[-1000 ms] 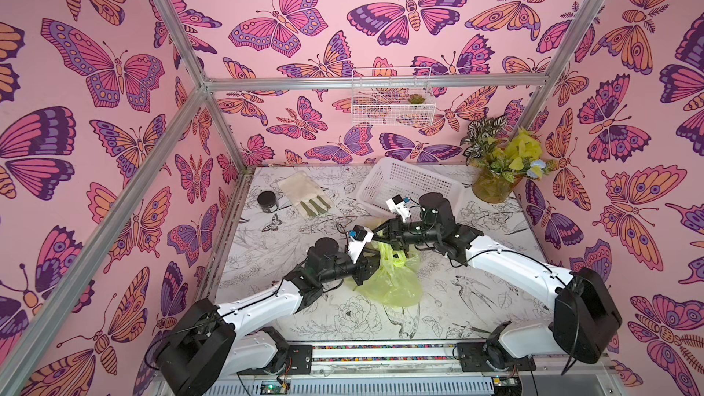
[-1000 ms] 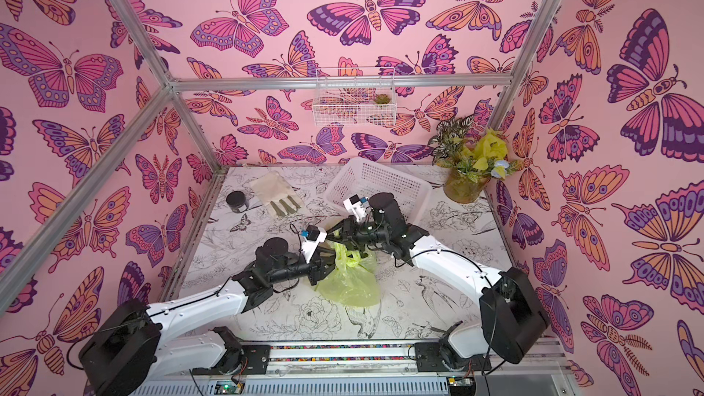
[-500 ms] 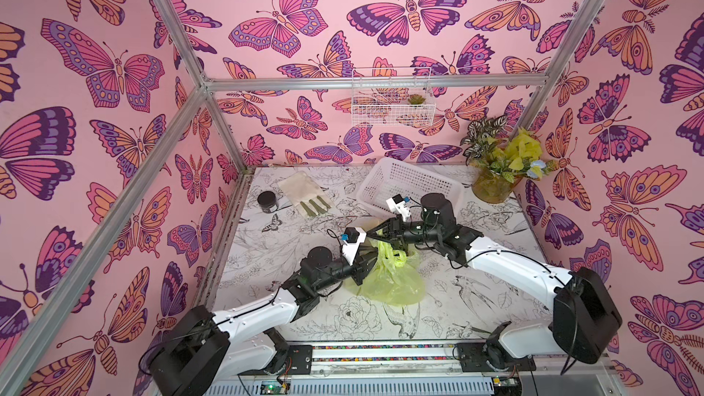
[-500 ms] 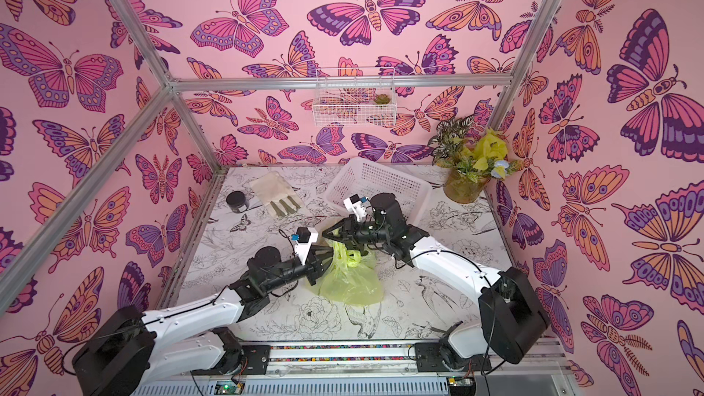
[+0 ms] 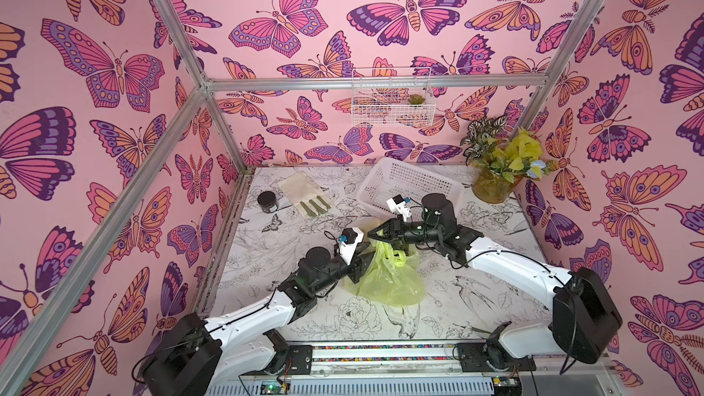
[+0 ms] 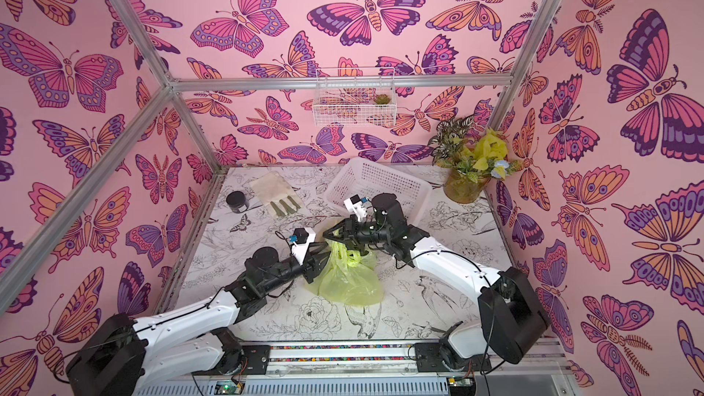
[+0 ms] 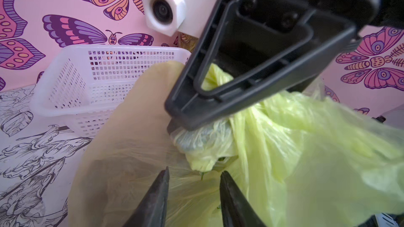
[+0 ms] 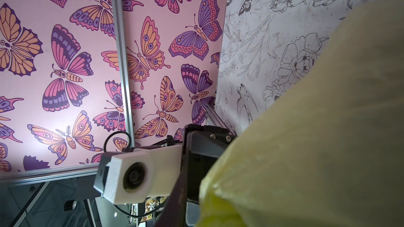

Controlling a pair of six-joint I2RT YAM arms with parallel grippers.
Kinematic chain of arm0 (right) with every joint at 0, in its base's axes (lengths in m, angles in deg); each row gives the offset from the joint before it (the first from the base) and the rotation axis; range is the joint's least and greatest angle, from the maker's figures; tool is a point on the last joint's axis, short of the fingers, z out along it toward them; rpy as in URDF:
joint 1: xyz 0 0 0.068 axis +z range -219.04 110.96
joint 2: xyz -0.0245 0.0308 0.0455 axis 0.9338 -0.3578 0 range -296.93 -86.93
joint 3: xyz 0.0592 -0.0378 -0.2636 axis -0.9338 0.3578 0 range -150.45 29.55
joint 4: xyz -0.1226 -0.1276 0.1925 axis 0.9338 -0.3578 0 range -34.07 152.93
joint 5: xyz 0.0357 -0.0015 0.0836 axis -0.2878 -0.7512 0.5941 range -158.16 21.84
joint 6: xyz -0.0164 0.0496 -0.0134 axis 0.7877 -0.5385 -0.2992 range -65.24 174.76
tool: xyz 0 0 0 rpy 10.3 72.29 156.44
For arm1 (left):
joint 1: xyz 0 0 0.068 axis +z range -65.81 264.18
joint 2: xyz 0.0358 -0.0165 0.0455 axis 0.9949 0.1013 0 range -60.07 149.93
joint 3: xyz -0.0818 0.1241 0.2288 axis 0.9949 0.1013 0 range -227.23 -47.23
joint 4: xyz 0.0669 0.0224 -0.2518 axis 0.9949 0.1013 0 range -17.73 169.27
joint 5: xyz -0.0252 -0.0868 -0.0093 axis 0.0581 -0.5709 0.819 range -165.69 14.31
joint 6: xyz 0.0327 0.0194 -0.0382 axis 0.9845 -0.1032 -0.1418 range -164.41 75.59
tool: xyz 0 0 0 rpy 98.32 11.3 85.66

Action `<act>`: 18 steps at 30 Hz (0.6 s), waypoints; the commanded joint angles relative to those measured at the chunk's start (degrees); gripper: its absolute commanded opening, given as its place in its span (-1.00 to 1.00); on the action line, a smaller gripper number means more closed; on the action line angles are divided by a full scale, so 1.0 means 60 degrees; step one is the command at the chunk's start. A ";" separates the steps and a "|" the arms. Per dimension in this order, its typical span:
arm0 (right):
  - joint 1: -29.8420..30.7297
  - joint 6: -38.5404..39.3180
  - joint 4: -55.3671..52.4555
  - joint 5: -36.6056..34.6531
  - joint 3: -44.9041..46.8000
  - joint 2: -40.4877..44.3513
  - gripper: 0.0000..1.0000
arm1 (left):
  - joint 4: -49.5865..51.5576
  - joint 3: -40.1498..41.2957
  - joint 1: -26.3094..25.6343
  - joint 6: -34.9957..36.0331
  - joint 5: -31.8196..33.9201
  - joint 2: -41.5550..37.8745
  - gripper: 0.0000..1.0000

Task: Place the pineapple into a plastic bag & tie a knot
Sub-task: Tie the plastic bag at the center of the board.

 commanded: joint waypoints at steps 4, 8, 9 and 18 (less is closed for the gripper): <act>-0.0045 -0.0091 0.0218 0.0149 0.0123 0.0140 -0.57 | -0.1310 -0.0385 0.0036 0.0160 -0.0372 0.0752 -0.16; -0.0042 -0.0076 0.0198 0.0134 0.0123 0.0111 -0.57 | -0.1800 -0.0375 0.0031 -0.0010 -0.0445 0.0949 -0.08; -0.0037 -0.0076 0.0199 0.0134 0.0123 0.0109 -0.57 | -0.1903 -0.0369 0.0031 -0.0031 -0.0400 0.0957 -0.07; -0.0040 -0.0032 0.0111 0.0106 0.0196 0.0109 -0.57 | -0.2155 -0.0375 0.0027 -0.0094 -0.0628 0.0966 -0.29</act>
